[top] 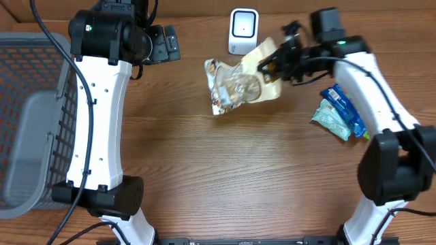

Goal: Scan the item barcode
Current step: 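Raise the PanTree bag and hold it beside the white scanner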

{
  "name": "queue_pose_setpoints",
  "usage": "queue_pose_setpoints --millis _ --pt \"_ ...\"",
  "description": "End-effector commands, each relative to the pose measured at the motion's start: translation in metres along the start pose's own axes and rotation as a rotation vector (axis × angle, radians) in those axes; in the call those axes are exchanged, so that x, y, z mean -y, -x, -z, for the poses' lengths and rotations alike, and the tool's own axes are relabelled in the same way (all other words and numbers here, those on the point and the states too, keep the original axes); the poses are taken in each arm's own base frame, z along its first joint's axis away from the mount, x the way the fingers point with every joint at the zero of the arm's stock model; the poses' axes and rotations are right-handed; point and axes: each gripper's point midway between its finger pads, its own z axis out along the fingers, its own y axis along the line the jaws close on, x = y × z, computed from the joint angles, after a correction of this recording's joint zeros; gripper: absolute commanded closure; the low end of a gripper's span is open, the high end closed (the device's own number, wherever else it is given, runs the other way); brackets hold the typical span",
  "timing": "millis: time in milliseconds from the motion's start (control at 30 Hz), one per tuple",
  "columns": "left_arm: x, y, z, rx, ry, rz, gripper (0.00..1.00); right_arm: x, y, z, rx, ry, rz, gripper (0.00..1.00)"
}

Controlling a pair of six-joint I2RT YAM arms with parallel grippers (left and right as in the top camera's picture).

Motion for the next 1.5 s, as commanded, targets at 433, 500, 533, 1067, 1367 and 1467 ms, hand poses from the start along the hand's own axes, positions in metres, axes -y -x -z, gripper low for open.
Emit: queue_pose_setpoints --millis 433,500,533,1067,1367,1467 --pt "0.001 0.000 -0.001 -0.003 -0.001 0.016 0.00 -0.038 0.012 0.103 -0.016 0.513 -0.095 0.96" --pt "0.001 0.000 -0.001 -0.003 -0.001 0.016 0.00 -0.040 0.012 0.104 -0.021 0.526 -0.092 0.96" --pt "0.001 0.000 -0.001 -0.003 -0.001 0.016 0.00 -0.041 0.011 0.104 -0.022 0.529 -0.092 0.96" --pt "0.001 0.000 -0.001 -0.002 -0.001 0.016 0.00 -0.041 0.012 0.104 -0.020 0.528 -0.089 0.96" --pt "0.001 0.000 -0.001 -0.003 -0.001 0.016 0.00 0.009 0.017 0.066 0.056 0.172 -0.117 0.96" --pt "0.001 0.000 -0.001 -0.003 -0.001 0.016 0.00 0.022 0.009 0.042 0.041 0.022 -0.128 0.96"
